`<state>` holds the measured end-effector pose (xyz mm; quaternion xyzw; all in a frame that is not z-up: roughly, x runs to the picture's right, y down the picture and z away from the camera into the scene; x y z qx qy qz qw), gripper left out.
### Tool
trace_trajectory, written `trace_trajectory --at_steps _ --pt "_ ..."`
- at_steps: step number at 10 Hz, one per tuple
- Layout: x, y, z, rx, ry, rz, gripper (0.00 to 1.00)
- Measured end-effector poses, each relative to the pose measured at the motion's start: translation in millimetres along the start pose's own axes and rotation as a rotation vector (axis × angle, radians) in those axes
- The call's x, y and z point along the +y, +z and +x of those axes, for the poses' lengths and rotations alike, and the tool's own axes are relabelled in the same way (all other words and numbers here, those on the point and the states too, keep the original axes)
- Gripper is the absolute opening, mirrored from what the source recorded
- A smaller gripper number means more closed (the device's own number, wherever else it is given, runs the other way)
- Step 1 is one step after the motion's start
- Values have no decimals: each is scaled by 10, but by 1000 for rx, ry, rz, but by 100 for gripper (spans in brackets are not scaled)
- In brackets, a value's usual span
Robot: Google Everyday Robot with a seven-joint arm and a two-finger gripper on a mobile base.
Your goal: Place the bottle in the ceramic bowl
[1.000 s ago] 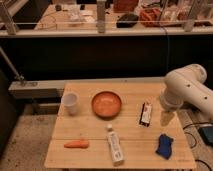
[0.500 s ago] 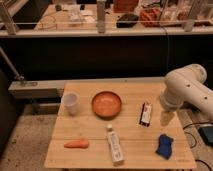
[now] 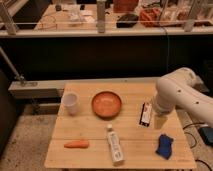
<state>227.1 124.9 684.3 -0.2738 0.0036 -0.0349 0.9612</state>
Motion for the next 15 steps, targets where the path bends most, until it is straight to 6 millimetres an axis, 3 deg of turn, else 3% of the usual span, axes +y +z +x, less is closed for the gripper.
trace_trajectory --at_steps 2,4,5,10,13,15 --pt "47 28 -22 1 -43 7 80" --pt "68 46 -165 3 -81 15 80" --pt "77 56 -329 2 -108 19 80" --pt "131 150 -473 12 -199 26 80" --pt "149 204 -749 8 -263 28 80" --pt "166 240 -801 9 -298 28 80"
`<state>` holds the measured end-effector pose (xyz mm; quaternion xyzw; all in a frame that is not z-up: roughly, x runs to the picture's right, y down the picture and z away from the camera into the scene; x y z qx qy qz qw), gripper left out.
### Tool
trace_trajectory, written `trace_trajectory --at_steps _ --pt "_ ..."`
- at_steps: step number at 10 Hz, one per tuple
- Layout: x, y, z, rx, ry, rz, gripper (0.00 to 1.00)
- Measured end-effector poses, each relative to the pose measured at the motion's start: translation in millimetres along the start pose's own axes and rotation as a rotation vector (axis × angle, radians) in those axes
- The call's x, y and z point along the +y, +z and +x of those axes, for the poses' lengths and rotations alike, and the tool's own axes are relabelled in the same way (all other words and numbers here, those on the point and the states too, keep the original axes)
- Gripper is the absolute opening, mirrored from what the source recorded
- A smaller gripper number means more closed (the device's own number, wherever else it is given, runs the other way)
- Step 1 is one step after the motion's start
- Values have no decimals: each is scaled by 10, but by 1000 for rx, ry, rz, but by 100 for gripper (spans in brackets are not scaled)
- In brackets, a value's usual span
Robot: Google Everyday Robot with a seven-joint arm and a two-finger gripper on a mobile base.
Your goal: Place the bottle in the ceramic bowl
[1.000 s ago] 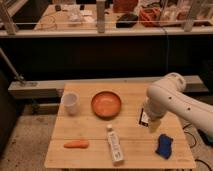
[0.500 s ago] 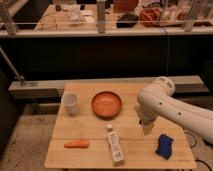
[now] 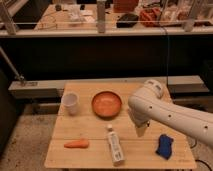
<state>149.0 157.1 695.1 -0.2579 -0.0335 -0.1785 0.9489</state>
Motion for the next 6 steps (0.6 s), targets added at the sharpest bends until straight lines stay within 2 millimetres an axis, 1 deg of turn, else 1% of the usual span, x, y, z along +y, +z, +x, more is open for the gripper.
trace_trajectory --at_steps 2,4,6 --pt "13 56 -81 -3 -28 0 80" --pt "-25 134 -291 -6 -69 -3 80" --pt "-18 179 -354 -5 -97 -6 80"
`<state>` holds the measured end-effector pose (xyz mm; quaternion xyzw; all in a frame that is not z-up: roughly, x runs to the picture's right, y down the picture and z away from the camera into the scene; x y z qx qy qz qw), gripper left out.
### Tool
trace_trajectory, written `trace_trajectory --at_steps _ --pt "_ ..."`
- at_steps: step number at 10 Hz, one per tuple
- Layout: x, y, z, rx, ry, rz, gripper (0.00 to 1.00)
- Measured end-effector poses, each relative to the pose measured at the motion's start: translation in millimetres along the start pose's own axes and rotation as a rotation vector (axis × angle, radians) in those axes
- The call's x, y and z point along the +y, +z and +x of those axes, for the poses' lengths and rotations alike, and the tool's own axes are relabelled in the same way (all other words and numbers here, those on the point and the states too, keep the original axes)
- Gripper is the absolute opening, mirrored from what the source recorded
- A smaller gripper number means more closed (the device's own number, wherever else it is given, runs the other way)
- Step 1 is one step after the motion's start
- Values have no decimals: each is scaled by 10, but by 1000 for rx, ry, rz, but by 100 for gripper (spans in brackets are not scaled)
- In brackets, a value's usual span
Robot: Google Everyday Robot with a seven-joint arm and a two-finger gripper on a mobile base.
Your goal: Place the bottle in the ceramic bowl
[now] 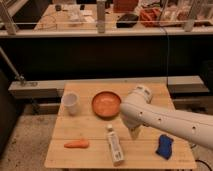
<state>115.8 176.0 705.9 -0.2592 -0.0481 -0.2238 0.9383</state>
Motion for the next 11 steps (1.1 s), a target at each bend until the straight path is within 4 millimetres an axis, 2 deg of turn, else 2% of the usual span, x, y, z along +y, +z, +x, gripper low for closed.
trace_trajectory --at_steps 11 --pt "44 434 -314 -24 -213 7 80"
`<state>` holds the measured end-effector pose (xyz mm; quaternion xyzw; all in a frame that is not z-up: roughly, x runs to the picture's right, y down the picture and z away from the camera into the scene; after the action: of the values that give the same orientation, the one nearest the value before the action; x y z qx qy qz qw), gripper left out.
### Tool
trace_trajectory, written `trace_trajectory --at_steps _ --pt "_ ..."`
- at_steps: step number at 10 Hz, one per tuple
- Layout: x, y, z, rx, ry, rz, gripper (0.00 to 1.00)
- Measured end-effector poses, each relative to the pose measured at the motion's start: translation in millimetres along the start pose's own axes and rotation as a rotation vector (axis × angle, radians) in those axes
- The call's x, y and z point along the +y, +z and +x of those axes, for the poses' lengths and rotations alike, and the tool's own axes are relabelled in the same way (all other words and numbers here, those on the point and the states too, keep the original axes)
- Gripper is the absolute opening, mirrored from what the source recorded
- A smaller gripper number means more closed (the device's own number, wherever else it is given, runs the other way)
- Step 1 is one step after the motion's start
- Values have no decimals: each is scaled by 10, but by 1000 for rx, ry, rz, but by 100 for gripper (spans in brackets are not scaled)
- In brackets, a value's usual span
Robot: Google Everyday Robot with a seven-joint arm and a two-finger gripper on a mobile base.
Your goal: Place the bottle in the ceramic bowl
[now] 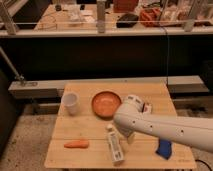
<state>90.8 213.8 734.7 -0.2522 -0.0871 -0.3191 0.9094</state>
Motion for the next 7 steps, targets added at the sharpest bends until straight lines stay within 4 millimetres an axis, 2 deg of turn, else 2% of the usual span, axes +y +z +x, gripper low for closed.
trace_trajectory --at_steps 7 --pt "-5 180 -73 -22 -83 4 80"
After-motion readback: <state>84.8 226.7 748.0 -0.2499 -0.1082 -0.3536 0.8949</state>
